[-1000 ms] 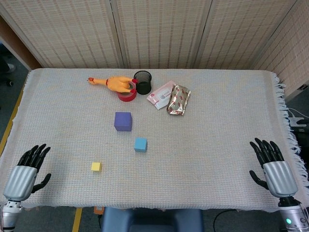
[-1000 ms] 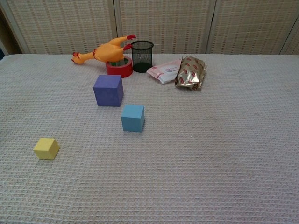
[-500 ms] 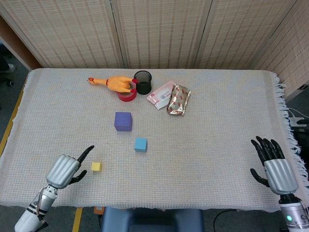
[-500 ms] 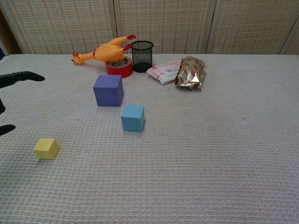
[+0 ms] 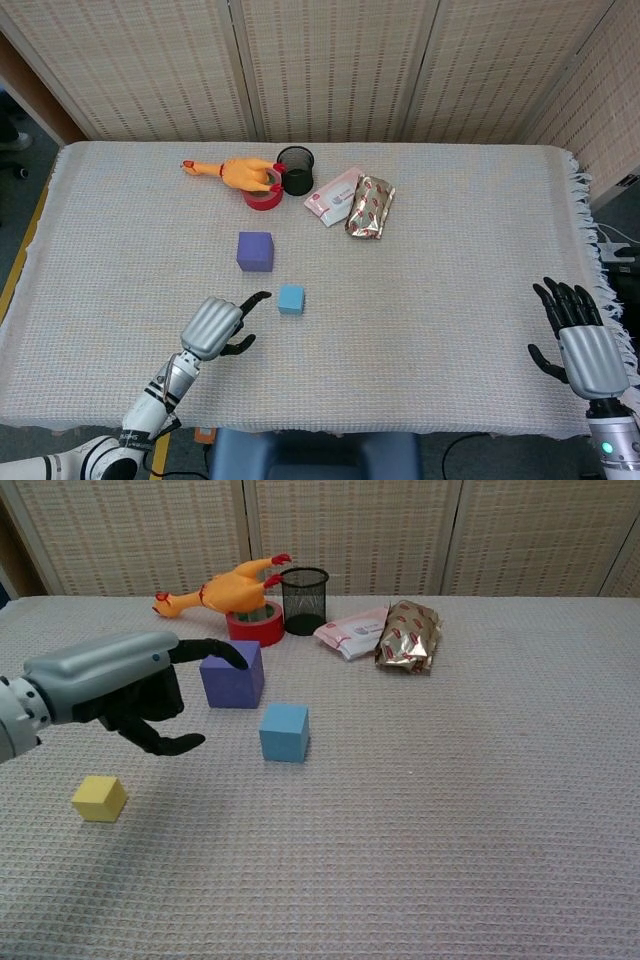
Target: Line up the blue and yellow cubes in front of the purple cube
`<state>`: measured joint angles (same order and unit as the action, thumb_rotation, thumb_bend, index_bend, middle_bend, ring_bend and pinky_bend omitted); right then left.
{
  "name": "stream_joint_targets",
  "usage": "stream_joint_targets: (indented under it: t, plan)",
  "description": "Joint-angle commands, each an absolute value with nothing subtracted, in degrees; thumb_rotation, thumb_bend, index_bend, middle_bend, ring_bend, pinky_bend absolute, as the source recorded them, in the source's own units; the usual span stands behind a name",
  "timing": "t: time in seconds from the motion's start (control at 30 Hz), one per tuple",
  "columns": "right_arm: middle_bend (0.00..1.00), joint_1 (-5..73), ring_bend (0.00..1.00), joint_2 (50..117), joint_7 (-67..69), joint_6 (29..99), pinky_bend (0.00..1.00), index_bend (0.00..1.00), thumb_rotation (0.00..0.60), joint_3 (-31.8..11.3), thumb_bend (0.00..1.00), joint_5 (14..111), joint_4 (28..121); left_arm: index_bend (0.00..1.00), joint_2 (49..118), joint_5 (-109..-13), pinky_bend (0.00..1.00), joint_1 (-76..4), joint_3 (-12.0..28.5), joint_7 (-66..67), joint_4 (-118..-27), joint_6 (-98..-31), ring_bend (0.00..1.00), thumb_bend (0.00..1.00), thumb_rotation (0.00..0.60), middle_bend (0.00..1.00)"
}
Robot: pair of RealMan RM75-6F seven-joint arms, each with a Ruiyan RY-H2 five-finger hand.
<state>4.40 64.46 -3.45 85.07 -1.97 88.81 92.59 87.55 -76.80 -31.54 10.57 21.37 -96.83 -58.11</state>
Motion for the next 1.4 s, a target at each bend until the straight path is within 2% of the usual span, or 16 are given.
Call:
stream_joint_targets:
  t: [0.03, 0.27, 0.5, 0.9, 0.97, 1.1, 1.4]
  plan:
    - [0.00, 4.4, 0.00, 64.4, -3.6, 85.1, 0.00, 0.00, 0.600, -2.0, 0.04, 88.8, 92.6, 0.20, 92.1, -71.1, 1.00, -35.0, 12.7, 25.1, -92.4, -55.9, 1.00, 0.36, 0.600, 1.00]
    - [0.00, 4.5, 0.00, 64.4, -3.3, 84.4, 0.00, 0.00, 0.600, -2.4, 0.04, 87.6, 92.3, 0.27, 96.8, -63.9, 1.00, -39.4, 15.1, 27.1, -84.8, -53.2, 1.00, 0.35, 0.600, 1.00]
    - [0.00, 4.6, 0.00, 64.2, -3.2, 84.0, 0.00, 0.00, 0.600, -2.5, 0.04, 87.2, 92.5, 0.27, 100.0, -60.8, 1.00, -42.0, 15.1, 27.3, -80.1, -52.5, 1.00, 0.36, 0.600, 1.00]
    - [0.00, 4.6, 0.00, 63.6, -3.0, 83.4, 0.00, 0.00, 0.600, -2.6, 0.04, 86.4, 92.9, 0.27, 103.3, -59.8, 1.00, -44.7, 14.4, 27.1, -77.1, -53.0, 1.00, 0.35, 0.600, 1.00]
    - [0.00, 4.6, 0.00, 63.5, -2.9, 83.5, 0.00, 0.00, 0.600, -2.6, 0.04, 86.4, 93.0, 0.30, 104.0, -59.9, 1.00, -45.0, 14.3, 26.9, -75.8, -53.3, 1.00, 0.35, 0.600, 1.00]
    - [0.00, 4.5, 0.00, 63.3, -2.8, 83.5, 0.00, 0.00, 0.600, -2.6, 0.04, 86.2, 93.0, 0.45, 105.5, -60.2, 1.00, -45.5, 14.3, 25.3, -72.8, -53.7, 1.00, 0.35, 0.600, 1.00]
    - [0.00, 4.5, 0.00, 63.2, -3.1, 83.3, 0.00, 0.00, 0.600, -2.7, 0.04, 85.9, 93.3, 0.54, 106.1, -63.9, 1.00, -45.1, 13.6, 21.1, -71.1, -56.1, 1.00, 0.35, 0.600, 1.00]
